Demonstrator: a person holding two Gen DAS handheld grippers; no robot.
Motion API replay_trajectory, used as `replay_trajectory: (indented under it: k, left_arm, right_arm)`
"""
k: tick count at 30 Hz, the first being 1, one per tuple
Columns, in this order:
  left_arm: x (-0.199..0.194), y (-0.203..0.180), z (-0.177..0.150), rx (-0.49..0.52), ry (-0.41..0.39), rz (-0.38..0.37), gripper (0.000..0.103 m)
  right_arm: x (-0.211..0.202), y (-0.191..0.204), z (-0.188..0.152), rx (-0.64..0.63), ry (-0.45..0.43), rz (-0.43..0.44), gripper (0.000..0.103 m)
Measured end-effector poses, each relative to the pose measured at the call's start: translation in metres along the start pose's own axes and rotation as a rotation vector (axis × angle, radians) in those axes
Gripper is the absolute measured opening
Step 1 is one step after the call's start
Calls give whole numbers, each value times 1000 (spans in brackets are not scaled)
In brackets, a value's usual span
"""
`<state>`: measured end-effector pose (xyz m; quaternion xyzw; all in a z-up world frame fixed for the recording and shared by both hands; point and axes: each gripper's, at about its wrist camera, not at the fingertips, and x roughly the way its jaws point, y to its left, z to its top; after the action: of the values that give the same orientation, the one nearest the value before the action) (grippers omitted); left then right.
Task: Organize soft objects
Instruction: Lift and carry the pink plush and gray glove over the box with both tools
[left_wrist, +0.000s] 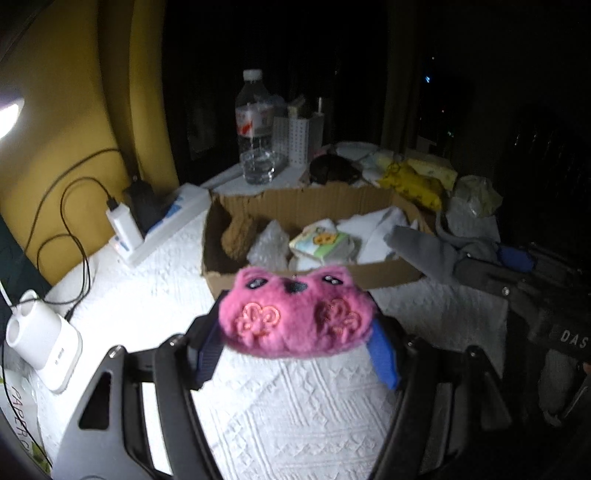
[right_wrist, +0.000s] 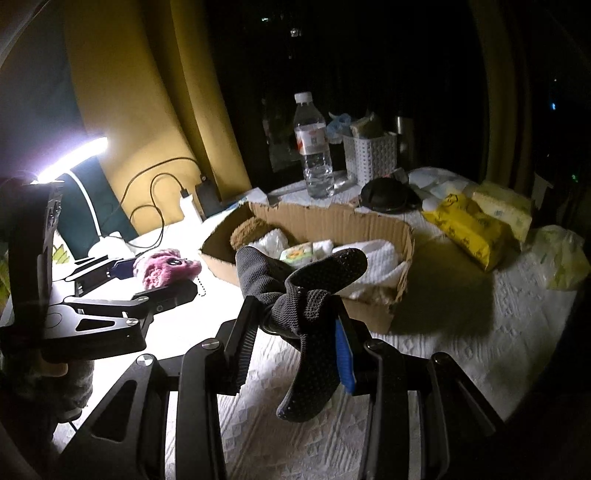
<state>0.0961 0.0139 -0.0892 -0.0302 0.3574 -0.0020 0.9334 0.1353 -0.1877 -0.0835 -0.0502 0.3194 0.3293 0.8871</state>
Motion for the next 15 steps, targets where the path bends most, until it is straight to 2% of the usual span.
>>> replay_trajectory:
  k: [15]
  left_arm:
    - [6, 6, 34, -7, -64, 2, 68]
  right_arm:
    - [8, -11, 28, -13, -34, -25, 40]
